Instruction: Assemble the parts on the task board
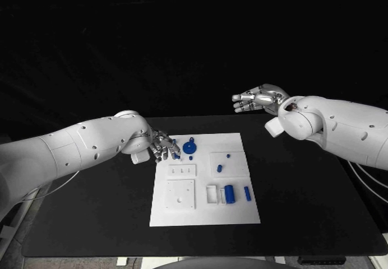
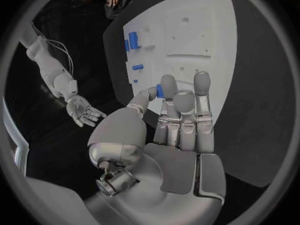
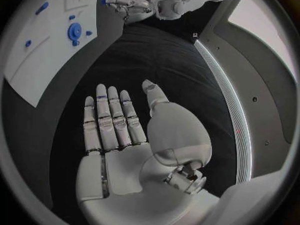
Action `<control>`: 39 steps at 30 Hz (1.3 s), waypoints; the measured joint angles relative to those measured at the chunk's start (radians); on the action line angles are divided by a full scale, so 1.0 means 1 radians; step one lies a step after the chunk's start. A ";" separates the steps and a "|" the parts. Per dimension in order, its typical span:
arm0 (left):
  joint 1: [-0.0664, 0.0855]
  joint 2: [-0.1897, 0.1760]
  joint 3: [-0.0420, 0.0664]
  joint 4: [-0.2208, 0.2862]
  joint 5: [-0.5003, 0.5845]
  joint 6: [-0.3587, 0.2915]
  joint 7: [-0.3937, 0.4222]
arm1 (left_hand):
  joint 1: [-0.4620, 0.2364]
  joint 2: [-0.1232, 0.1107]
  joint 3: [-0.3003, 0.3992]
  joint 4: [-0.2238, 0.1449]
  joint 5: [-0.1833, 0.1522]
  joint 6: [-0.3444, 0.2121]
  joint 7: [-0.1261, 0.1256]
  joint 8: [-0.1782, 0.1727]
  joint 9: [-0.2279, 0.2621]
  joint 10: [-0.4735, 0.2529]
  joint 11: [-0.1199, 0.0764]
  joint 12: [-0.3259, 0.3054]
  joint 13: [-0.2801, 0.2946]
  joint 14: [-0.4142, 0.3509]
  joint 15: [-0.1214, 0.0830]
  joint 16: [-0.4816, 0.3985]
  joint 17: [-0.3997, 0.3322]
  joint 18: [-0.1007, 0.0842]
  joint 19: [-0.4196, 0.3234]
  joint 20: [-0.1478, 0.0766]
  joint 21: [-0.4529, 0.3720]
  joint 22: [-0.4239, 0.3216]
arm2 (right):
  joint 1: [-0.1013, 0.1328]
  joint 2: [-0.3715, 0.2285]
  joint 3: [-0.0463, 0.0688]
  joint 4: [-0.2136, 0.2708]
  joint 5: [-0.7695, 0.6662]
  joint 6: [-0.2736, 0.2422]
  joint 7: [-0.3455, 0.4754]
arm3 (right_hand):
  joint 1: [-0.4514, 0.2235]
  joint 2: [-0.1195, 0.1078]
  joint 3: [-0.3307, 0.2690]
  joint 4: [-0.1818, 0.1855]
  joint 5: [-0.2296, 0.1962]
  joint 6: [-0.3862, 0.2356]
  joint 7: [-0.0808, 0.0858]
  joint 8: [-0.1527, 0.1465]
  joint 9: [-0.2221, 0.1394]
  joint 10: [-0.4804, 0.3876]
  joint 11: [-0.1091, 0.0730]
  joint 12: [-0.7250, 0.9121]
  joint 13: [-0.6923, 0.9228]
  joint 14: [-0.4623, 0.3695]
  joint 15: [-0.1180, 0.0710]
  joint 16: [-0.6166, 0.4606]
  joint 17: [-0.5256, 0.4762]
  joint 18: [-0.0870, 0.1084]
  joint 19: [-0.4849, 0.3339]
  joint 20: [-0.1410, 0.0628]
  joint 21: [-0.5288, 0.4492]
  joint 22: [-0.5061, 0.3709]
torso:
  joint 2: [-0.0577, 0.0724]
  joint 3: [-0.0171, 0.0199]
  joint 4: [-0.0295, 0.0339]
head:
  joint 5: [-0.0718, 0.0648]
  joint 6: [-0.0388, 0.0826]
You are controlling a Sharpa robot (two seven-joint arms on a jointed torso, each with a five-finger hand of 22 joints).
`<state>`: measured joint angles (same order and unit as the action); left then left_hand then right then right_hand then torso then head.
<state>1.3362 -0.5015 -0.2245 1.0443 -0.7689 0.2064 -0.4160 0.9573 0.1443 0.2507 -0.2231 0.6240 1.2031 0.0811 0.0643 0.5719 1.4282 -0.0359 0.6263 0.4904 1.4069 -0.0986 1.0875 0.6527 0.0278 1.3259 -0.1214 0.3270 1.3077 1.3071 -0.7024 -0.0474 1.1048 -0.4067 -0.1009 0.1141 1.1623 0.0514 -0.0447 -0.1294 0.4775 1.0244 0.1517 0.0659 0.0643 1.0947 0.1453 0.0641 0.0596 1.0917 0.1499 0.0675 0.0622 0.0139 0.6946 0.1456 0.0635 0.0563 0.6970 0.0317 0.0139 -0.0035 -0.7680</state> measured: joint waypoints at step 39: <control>-0.070 0.112 -0.013 -0.072 -0.211 -0.061 -0.070 | -0.013 -0.013 0.033 0.029 -0.014 0.026 -0.008 -0.004 0.036 0.021 -0.018 0.013 0.030 0.023 -0.009 0.050 0.054 0.003 0.000 0.000 0.042 0.000 | 0.001 0.022 0.019 0.016 -0.121 -0.041 0.079 | -0.003 -0.003 0.037 -0.002 0.022 -0.014 0.007 0.000 0.000 -0.017 0.003 0.000 -0.001 -0.004 -0.003 0.000 -0.001 0.000 -0.010 0.005 -0.006 -0.001 | 0.003 -0.0032 0.0000 | -0.009 -0.024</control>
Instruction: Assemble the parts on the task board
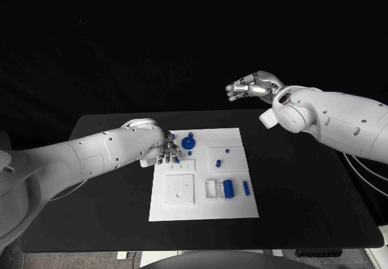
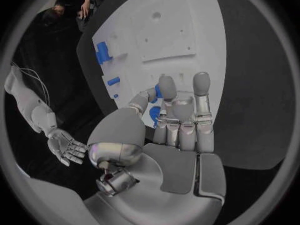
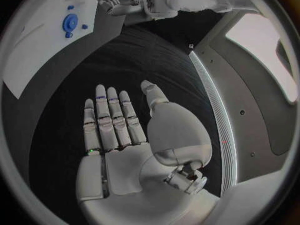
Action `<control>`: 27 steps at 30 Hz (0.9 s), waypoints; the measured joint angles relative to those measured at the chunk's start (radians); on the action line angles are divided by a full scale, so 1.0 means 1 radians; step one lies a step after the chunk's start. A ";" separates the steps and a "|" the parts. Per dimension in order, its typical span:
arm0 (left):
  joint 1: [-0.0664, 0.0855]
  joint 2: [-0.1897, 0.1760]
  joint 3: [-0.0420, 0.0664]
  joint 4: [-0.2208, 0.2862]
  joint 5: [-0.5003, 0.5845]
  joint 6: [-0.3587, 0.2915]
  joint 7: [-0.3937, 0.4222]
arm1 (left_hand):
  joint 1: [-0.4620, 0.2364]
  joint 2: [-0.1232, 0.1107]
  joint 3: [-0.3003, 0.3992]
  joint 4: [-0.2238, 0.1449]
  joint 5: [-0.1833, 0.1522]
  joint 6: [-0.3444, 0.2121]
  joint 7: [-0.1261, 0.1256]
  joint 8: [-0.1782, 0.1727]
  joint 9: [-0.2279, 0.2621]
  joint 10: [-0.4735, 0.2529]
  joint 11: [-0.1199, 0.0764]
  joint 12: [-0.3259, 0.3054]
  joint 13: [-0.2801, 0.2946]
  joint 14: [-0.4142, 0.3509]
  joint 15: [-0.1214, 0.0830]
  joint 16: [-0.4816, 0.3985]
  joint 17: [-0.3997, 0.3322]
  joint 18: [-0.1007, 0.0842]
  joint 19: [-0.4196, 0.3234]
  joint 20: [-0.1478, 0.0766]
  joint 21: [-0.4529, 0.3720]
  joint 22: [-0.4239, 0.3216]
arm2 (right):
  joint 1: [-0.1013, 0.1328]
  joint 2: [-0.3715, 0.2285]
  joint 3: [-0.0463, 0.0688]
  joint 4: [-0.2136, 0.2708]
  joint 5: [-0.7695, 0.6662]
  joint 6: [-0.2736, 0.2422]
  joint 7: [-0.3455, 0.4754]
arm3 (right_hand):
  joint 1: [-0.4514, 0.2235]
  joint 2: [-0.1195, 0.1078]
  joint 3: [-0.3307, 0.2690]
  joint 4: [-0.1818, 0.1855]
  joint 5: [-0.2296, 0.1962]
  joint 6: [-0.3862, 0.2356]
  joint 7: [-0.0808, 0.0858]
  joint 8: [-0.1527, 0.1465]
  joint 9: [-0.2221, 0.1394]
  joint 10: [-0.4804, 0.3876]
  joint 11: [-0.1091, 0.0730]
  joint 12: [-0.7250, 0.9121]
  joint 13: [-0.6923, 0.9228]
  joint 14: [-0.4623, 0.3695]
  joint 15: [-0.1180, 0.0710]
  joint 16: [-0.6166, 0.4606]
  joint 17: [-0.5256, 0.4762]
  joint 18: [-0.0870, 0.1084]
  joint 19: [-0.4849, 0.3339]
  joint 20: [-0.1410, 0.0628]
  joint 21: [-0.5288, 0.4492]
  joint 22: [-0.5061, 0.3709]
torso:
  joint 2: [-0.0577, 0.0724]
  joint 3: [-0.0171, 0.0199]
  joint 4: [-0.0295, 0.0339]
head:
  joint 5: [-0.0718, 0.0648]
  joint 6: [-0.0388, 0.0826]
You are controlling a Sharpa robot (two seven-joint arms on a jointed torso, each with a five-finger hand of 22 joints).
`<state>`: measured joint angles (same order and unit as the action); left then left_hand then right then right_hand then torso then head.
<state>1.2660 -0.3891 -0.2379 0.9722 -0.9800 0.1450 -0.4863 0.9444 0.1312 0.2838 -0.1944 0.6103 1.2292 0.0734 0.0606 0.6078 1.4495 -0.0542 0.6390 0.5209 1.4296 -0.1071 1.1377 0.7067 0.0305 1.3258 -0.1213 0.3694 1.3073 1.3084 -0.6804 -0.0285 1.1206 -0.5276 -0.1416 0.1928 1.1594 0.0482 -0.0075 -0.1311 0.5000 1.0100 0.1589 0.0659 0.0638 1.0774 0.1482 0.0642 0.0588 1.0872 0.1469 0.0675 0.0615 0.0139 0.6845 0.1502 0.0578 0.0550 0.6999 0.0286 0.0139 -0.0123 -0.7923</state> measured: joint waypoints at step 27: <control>-0.042 0.020 0.000 -0.009 -0.015 -0.072 0.015 | -0.006 -0.006 0.001 0.001 0.000 0.015 -0.012 0.002 -0.015 0.013 -0.006 0.000 0.004 0.007 -0.003 0.000 -0.002 0.000 -0.004 0.004 0.004 0.001 | 0.000 0.001 0.000 0.006 -0.010 -0.012 -0.007 | -0.010 -0.010 0.059 0.007 0.027 0.000 0.000 0.000 0.000 0.004 -0.004 0.000 0.000 0.000 0.000 0.000 0.000 0.000 0.000 0.000 0.000 0.000 | -0.001 -0.0003 0.0006 | -0.014 -0.007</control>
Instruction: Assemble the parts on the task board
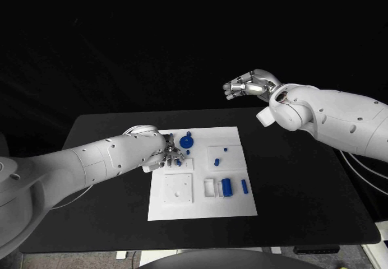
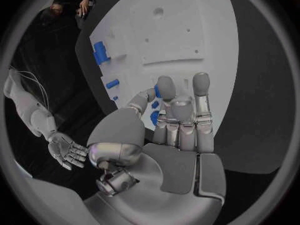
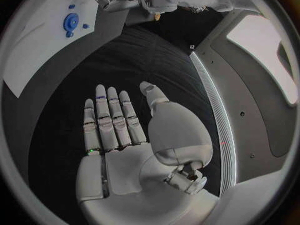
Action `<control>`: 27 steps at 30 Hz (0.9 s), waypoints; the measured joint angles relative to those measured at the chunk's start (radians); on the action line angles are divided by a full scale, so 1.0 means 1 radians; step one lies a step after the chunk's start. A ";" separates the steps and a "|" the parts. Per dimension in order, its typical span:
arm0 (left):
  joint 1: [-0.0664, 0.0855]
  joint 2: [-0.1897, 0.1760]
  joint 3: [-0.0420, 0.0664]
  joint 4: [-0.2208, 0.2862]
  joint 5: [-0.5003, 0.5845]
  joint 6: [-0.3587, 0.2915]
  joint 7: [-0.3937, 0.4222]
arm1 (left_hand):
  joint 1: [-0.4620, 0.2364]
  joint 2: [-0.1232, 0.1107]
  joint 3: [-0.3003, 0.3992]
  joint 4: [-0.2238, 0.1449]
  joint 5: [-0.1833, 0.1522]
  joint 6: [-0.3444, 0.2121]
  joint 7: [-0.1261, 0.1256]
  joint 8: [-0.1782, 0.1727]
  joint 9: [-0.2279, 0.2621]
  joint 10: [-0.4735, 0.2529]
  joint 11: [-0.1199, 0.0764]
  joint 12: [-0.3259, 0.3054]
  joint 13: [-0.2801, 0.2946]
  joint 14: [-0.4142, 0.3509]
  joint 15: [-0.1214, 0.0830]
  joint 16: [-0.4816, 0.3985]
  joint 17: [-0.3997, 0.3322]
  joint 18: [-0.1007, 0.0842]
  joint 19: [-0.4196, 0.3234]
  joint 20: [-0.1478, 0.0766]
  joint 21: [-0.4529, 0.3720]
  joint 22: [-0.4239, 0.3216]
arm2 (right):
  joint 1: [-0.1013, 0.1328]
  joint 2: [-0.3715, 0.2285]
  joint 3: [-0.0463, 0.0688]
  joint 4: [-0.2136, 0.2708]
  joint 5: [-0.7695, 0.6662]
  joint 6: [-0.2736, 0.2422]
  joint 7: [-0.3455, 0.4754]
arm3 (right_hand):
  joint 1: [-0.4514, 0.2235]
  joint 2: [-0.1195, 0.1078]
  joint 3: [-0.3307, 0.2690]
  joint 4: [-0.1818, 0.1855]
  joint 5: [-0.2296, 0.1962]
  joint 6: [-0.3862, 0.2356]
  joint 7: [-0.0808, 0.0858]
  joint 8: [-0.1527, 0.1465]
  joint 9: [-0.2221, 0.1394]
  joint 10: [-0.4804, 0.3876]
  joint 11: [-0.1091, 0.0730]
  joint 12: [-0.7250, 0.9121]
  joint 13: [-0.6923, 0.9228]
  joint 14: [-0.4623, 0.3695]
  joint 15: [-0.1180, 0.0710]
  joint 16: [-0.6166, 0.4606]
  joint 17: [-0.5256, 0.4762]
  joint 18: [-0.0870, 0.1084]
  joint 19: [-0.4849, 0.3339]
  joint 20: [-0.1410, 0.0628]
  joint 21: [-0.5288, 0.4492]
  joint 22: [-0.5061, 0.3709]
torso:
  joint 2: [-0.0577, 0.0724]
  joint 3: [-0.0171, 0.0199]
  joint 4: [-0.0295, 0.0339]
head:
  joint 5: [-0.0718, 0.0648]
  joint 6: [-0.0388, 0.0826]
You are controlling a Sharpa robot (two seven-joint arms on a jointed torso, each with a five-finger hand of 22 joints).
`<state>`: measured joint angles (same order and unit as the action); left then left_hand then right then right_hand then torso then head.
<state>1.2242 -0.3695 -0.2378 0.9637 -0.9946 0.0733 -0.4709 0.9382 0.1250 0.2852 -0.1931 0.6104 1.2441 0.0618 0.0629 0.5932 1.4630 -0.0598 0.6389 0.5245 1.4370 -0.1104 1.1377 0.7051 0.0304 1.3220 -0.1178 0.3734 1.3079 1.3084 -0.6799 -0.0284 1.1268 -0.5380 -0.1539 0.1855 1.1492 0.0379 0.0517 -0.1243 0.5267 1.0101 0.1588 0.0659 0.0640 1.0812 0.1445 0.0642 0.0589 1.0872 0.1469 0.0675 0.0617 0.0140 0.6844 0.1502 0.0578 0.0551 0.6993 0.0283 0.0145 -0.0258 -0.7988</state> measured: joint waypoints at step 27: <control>-0.008 -0.010 0.000 0.009 -0.010 -0.010 0.009 | 0.000 0.000 0.003 0.003 -0.012 0.002 -0.004 -0.002 -0.014 -0.001 0.002 0.000 0.001 -0.003 -0.002 0.005 -0.002 0.000 -0.004 -0.004 0.000 0.000 | 0.000 0.003 0.000 -0.003 -0.001 0.004 -0.008 | -0.005 -0.005 -0.002 0.007 0.000 0.003 -0.003 0.000 0.000 0.000 0.000 0.000 0.000 0.000 0.000 0.000 0.000 0.000 0.000 0.000 0.000 0.000 | 0.000 0.0011 0.0006 | 0.000 -0.003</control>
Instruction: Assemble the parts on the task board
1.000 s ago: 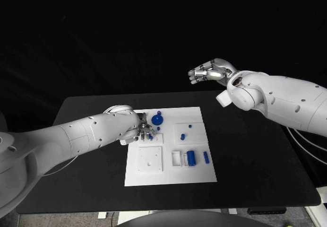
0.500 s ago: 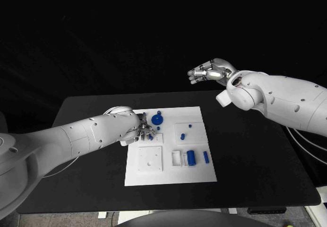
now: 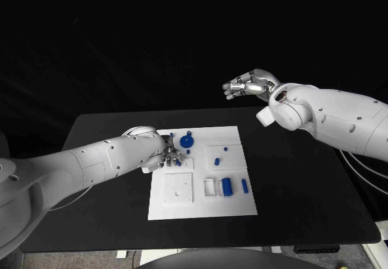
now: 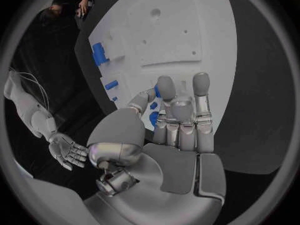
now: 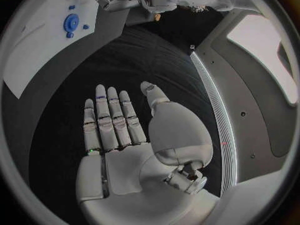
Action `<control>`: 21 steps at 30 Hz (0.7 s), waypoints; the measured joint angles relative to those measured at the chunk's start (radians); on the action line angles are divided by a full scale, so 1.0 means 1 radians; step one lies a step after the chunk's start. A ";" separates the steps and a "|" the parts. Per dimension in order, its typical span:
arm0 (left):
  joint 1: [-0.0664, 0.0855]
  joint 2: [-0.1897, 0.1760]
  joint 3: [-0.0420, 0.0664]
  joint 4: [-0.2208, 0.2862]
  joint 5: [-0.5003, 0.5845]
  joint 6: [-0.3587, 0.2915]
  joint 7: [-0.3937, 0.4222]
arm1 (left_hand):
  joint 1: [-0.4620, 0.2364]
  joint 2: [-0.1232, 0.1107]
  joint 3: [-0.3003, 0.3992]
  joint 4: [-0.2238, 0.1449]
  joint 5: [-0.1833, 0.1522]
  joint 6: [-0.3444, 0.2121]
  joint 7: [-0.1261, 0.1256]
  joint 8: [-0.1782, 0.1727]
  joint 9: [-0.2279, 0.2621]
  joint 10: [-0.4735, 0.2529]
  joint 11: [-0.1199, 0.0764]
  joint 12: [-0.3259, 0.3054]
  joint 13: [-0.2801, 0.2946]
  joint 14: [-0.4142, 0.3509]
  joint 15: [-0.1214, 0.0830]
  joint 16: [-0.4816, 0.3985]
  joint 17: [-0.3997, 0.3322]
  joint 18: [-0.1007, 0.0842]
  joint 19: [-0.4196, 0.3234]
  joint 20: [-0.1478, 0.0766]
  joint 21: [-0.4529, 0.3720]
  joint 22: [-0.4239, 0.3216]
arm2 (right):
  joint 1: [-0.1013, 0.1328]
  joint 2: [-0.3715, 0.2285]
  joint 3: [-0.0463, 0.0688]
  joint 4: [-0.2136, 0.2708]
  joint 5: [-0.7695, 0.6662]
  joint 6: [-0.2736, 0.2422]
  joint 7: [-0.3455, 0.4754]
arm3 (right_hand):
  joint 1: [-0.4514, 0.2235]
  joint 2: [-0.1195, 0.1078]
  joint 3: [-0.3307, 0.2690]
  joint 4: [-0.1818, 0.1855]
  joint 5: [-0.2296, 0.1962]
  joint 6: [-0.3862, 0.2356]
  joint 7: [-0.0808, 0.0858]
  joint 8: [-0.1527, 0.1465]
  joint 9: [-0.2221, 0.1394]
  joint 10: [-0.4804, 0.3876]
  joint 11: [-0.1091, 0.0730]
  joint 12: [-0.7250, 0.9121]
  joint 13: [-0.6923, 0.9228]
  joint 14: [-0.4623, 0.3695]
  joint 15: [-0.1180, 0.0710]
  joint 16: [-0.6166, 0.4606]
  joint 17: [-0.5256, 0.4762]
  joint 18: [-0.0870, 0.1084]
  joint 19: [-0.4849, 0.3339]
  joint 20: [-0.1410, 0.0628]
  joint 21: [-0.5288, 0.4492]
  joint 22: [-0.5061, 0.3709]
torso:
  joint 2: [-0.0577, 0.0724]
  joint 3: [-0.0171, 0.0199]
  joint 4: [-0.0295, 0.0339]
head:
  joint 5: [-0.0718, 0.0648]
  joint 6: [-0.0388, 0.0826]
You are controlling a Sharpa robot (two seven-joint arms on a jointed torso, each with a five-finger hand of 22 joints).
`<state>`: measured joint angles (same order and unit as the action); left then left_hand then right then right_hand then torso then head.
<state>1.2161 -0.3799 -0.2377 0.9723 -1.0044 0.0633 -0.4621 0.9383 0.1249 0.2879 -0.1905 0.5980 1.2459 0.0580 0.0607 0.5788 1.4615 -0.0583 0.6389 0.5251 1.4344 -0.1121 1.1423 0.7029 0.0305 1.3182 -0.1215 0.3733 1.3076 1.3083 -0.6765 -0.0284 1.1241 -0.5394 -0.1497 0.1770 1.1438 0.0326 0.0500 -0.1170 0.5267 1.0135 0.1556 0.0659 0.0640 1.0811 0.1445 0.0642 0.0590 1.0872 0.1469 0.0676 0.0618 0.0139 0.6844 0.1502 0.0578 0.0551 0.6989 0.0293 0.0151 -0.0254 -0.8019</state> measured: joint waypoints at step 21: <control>-0.009 -0.004 0.001 0.008 -0.015 -0.023 0.003 | 0.014 -0.014 0.006 0.006 -0.034 0.005 -0.008 0.000 -0.029 0.000 0.000 0.006 0.013 -0.001 0.002 0.000 -0.019 0.000 0.000 0.000 0.004 0.000 | 0.000 0.001 0.000 0.000 0.000 0.003 -0.003 | 0.000 0.000 0.000 0.000 0.000 0.000 0.000 0.000 0.000 0.000 0.000 0.000 0.000 0.000 0.000 0.000 0.000 0.000 0.000 0.000 0.000 0.000 | 0.000 0.0000 -0.0006 | -0.002 -0.002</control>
<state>1.2071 -0.3841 -0.2370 0.9802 -1.0197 0.0399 -0.4594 0.9521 0.1113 0.2935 -0.1849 0.5639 1.2512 0.0504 0.0611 0.5495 1.4614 -0.0583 0.6449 0.5377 1.4329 -0.1102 1.1422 0.6838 0.0303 1.3183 -0.1215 0.3773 1.3074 1.3081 -0.6753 -0.0284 1.1237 -0.5395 -0.1471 0.1741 1.1439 0.0326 0.0501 -0.1170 0.5267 1.0135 0.1555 0.0659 0.0641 1.0811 0.1446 0.0642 0.0590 1.0872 0.1469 0.0675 0.0618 0.0140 0.6844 0.1502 0.0578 0.0552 0.6991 0.0293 0.0145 -0.0277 -0.8041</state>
